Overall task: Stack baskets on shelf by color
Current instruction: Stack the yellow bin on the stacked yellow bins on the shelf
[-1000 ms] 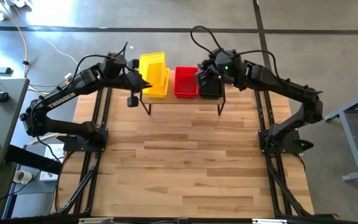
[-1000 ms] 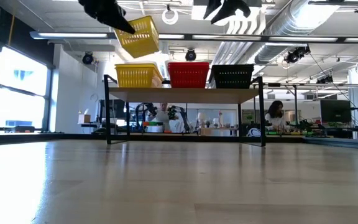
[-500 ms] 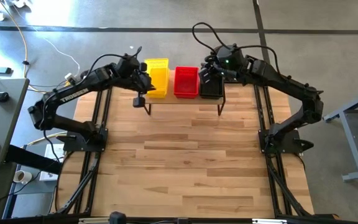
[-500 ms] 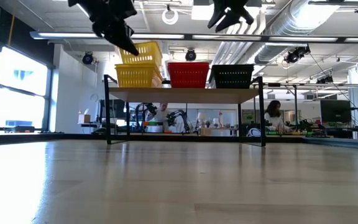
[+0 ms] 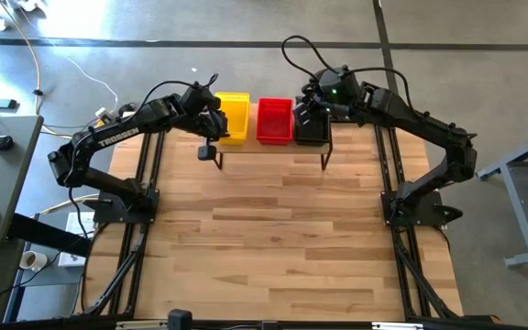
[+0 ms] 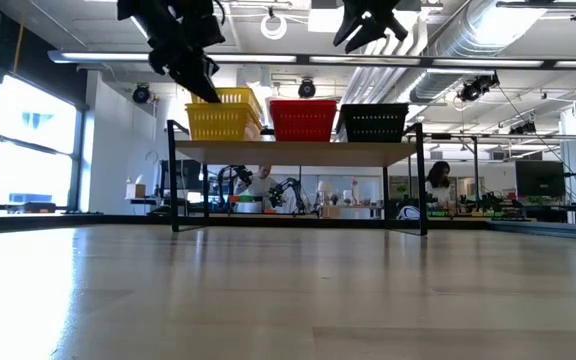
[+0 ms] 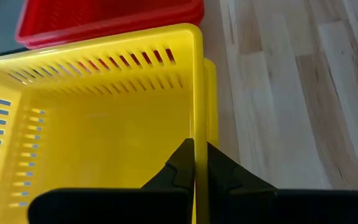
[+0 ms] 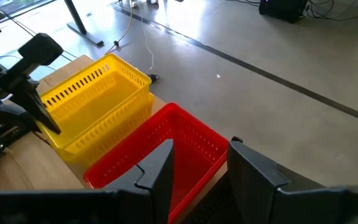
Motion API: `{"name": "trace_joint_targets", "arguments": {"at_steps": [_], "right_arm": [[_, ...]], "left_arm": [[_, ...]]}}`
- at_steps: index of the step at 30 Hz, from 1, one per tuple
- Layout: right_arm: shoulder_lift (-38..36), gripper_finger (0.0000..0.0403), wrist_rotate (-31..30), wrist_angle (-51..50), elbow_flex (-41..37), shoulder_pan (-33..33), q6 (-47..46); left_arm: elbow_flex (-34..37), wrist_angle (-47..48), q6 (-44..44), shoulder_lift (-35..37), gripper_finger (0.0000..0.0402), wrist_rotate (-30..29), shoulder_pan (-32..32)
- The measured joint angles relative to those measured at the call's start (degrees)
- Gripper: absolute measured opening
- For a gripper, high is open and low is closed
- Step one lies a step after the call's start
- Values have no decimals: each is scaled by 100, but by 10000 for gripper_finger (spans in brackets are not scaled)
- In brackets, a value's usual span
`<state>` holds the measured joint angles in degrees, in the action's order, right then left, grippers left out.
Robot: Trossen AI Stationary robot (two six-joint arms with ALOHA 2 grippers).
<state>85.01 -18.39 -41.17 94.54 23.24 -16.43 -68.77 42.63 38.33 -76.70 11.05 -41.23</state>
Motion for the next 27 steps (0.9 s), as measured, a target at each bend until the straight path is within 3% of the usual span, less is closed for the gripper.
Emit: {"name": "trace_joint_targets", "arguments": {"at_steps": [10,27], "right_arm": [[0,133,0,-2,0,-2,2],[2,133,-2,-24,0,-2,0]], "left_arm": [[-15,-104,-494,-173,8,-378,9],[-2,-242,-101,-188,75,-662,284]]}}
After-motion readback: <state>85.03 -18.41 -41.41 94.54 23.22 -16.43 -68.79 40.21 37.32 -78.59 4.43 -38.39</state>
